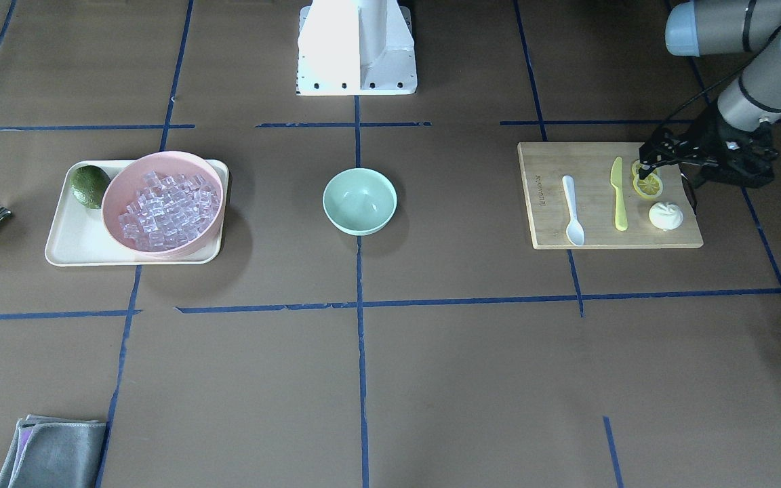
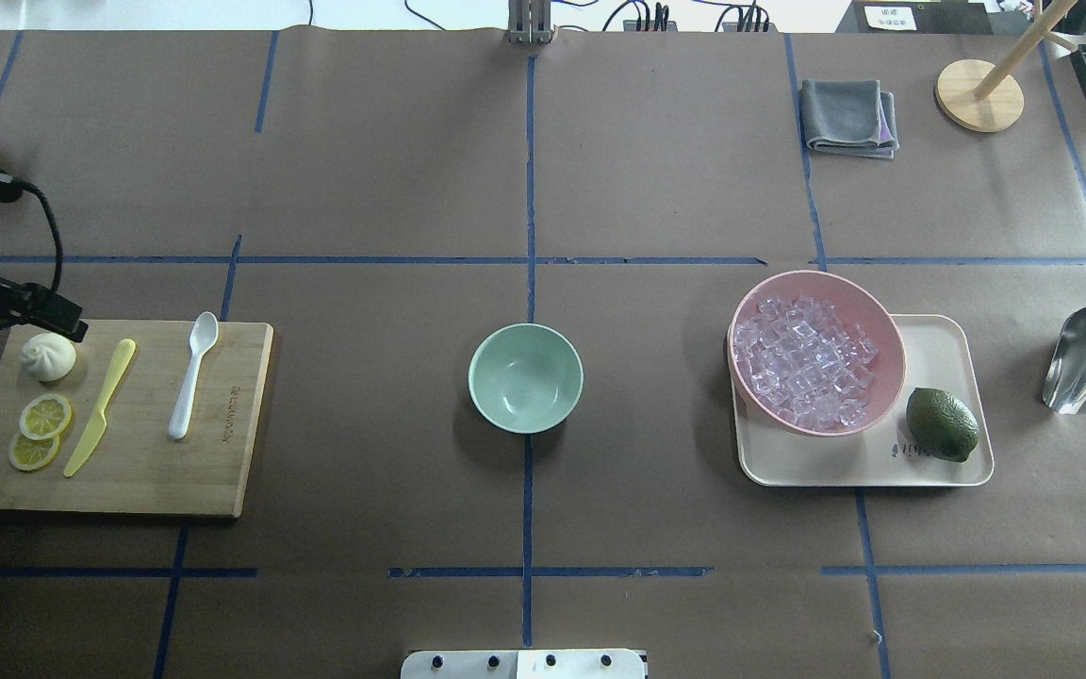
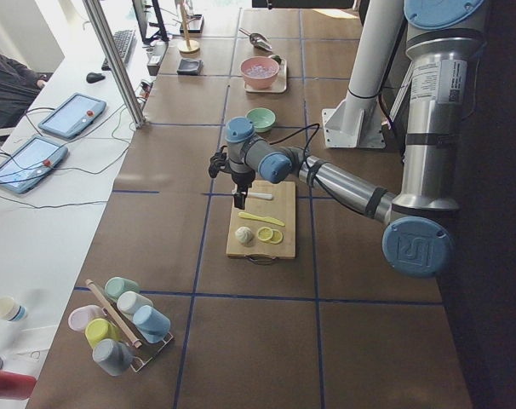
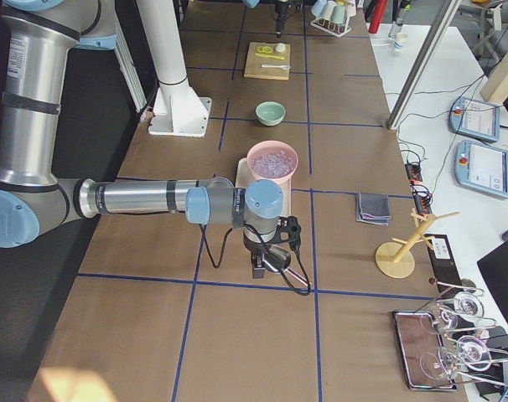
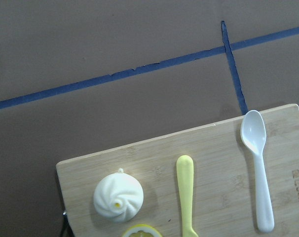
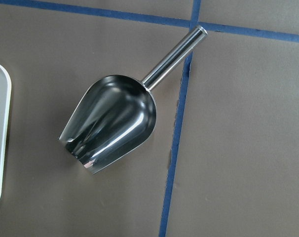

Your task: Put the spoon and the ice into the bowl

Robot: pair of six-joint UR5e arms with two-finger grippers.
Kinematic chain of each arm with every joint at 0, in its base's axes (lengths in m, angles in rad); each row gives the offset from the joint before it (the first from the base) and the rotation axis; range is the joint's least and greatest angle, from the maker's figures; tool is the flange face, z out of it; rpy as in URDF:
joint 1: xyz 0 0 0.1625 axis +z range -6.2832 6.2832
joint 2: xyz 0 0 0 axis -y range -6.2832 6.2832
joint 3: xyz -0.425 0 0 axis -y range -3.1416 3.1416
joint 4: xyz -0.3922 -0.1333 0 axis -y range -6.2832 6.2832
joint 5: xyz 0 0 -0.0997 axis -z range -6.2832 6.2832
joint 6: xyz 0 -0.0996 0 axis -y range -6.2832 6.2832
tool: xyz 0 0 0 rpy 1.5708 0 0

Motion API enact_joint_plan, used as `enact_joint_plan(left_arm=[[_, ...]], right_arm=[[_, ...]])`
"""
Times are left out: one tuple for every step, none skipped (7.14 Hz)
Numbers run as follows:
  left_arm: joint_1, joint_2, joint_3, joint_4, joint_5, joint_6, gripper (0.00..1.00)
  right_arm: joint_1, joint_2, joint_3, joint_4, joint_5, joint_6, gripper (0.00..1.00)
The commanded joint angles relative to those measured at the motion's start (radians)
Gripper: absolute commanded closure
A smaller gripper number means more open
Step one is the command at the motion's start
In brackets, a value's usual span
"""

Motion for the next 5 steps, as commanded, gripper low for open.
enact_joint_plan(left_arm=[[0.153,-0.049,0.011,-0.017,0.117,-0.149,0.0],[0.181,-0.063,0.024,-0.017,0.14,-0.16,0.0],[0.184,-0.097,0.056,-0.017,0.14,-0.16,0.0],[0.184,-0.123,0.096,-0.019,0.14,-0.152,0.01],[0.184,-0.151,0.128,-0.019,0.136,-0.152,0.05]], right_arm=[[0.001,0.0,0.0,0.0,-0.001,0.0,0.0],[0.0,0.0,-0.001,0.0,-0.001,0.0,0.0],[0.0,0.0,-0.001,0.0,-0.001,0.0,0.0],[0.001,0.0,-0.001,0.0,-0.001,0.0,0.0],[0.0,0.0,-0.001,0.0,-0.001,0.0,0.0]])
